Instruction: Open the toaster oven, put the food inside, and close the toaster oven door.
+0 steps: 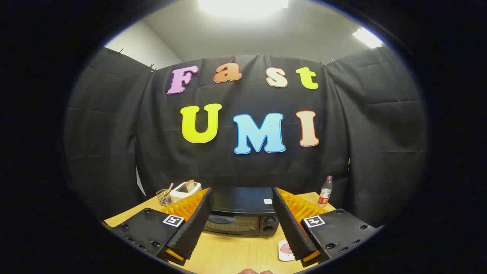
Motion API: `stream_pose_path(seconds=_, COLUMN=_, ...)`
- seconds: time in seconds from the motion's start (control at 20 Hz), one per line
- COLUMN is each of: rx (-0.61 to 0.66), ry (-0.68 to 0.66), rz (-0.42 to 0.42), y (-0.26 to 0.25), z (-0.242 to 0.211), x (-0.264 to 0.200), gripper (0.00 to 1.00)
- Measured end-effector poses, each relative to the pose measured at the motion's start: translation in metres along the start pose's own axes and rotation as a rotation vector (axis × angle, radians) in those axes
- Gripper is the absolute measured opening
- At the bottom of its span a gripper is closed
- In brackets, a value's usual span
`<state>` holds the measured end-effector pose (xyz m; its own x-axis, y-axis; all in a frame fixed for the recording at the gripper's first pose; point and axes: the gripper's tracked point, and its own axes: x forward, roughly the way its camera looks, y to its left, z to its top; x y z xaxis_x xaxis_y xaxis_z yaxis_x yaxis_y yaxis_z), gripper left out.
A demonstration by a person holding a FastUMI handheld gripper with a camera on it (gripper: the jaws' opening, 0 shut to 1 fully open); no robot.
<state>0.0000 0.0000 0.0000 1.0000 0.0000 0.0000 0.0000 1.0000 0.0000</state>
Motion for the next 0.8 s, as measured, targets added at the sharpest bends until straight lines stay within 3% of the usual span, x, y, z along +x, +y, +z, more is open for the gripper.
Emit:
stream_pose_path(seconds=0.3, rx=0.006, ry=0.022, rz=-0.044, y=-0.015, z=-0.006, x=0.002, gripper=0.98)
stream_pose_path(seconds=0.8, rx=-0.005, ry=0.045, rz=-0.022, y=-0.011, z=-0.014, x=0.004, gripper=0.98)
